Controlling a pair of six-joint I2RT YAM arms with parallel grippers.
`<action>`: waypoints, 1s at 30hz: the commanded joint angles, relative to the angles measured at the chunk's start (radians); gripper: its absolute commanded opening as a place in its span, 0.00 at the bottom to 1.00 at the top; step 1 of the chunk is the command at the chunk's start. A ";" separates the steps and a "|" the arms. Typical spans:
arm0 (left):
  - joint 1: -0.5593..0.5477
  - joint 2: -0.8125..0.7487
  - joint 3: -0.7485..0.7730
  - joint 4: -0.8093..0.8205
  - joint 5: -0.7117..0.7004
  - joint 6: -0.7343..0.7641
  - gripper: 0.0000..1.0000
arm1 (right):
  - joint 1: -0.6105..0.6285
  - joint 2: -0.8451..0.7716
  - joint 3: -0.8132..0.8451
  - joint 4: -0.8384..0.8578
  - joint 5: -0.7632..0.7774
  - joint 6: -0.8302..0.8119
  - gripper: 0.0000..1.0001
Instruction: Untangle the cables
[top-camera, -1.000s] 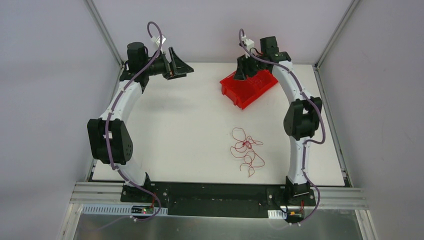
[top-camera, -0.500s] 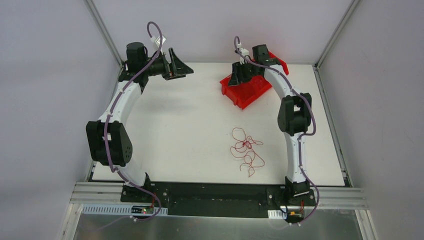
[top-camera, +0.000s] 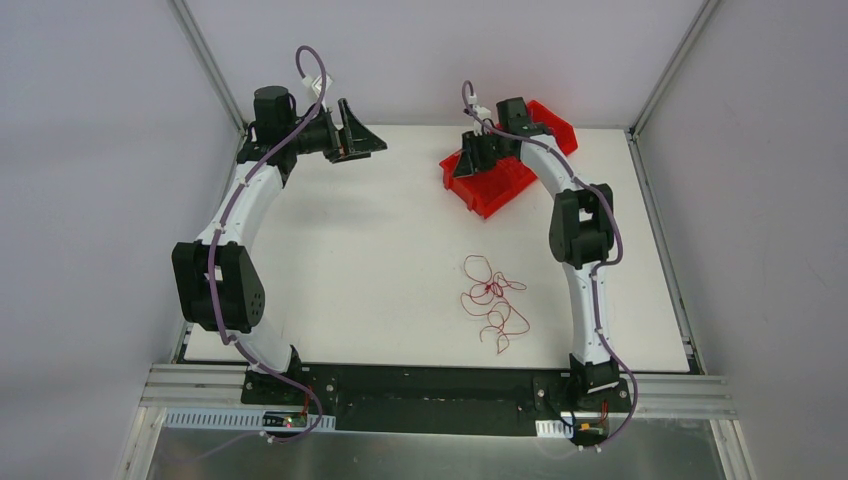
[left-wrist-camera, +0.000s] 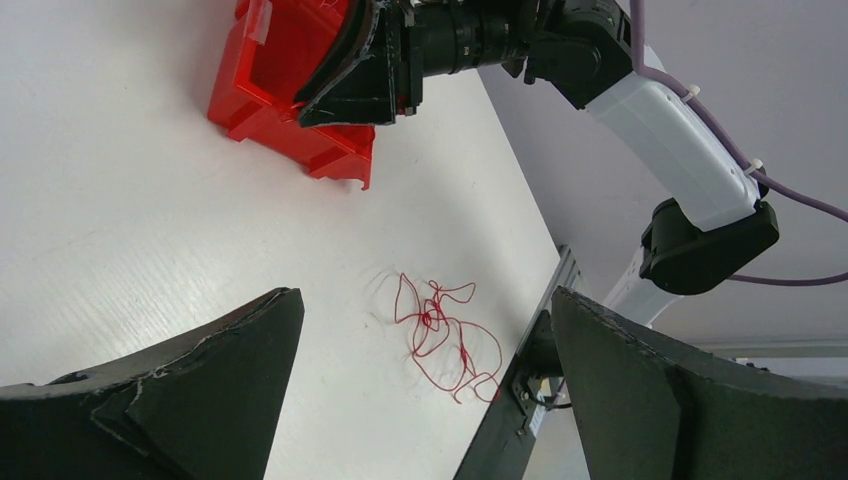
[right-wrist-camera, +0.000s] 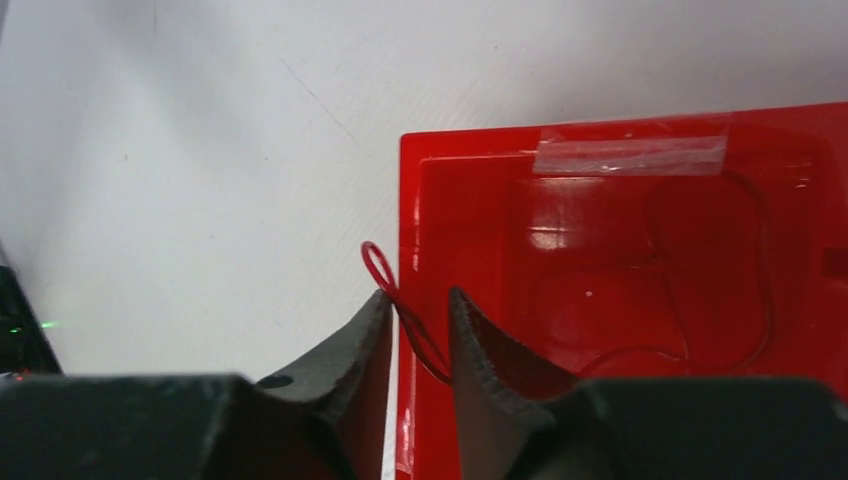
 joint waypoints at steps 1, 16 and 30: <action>0.006 -0.027 0.024 0.008 0.000 0.039 0.99 | 0.001 -0.016 0.029 0.013 -0.024 0.001 0.19; 0.005 -0.003 0.037 0.004 -0.003 0.031 0.99 | -0.031 -0.036 -0.045 0.142 0.053 0.051 0.00; 0.004 0.014 0.043 -0.019 -0.009 0.053 1.00 | -0.024 -0.130 -0.031 0.099 0.072 0.088 0.55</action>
